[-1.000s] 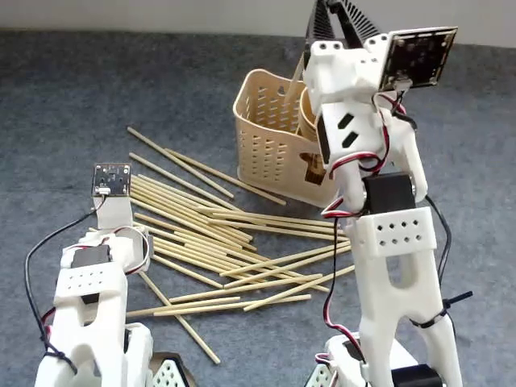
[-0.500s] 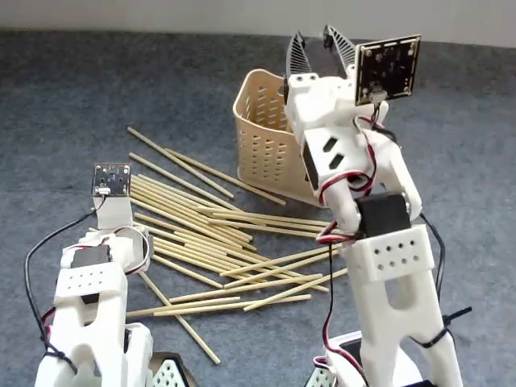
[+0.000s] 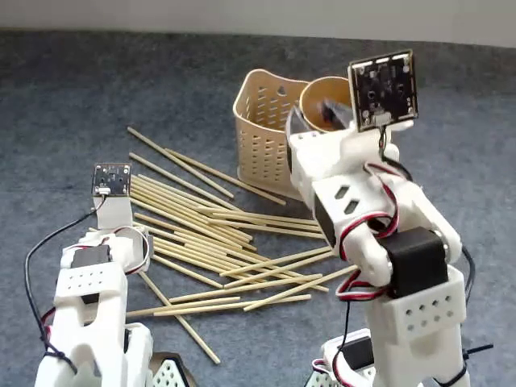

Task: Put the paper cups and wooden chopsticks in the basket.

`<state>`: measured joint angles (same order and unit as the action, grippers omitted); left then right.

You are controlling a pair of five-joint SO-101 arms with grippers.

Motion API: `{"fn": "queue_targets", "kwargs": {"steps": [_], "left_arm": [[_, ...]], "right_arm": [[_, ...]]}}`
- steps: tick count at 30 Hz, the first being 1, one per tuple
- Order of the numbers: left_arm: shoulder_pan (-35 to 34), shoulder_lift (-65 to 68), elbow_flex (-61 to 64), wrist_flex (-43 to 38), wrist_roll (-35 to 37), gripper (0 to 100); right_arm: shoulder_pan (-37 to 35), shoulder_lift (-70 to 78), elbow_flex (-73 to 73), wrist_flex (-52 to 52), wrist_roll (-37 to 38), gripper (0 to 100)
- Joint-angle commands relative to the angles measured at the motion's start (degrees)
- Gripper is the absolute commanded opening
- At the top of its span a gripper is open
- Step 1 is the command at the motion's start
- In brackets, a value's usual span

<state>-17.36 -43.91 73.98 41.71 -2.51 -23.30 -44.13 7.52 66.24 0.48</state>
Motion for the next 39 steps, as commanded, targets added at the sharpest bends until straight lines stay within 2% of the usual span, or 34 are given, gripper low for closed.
{"fn": "queue_targets", "kwargs": {"steps": [1,6,9,14,23,29,34,39], "left_arm": [[-0.6,-1.2,-0.2,-0.5,-0.3,16],[-0.6,-1.5,0.3,-0.7,-0.4,16],[-0.6,-1.5,0.8,-0.8,-0.4,16],[-0.6,-1.5,0.8,-0.8,-0.4,16],[-0.6,-1.5,0.8,-0.9,-0.4,16],[-0.6,-1.5,0.8,-0.9,-0.4,16],[-0.6,-1.5,1.8,-3.4,-0.4,16],[-0.6,-1.5,2.3,-4.5,-0.4,16]], "right_arm": [[-0.5,-4.4,-2.8,11.0,0.3,14.8],[6.0,-8.3,-0.5,18.2,0.3,14.8],[12.4,-9.0,4.4,19.9,-0.3,14.8],[19.3,-8.8,16.2,19.1,-11.3,14.8],[26.5,-8.7,29.8,19.0,-23.8,14.8],[32.4,-7.8,39.4,10.9,-25.2,14.8],[36.4,1.5,45.5,5.1,-25.4,14.8],[37.0,10.2,44.7,0.4,-28.0,14.8]]}}
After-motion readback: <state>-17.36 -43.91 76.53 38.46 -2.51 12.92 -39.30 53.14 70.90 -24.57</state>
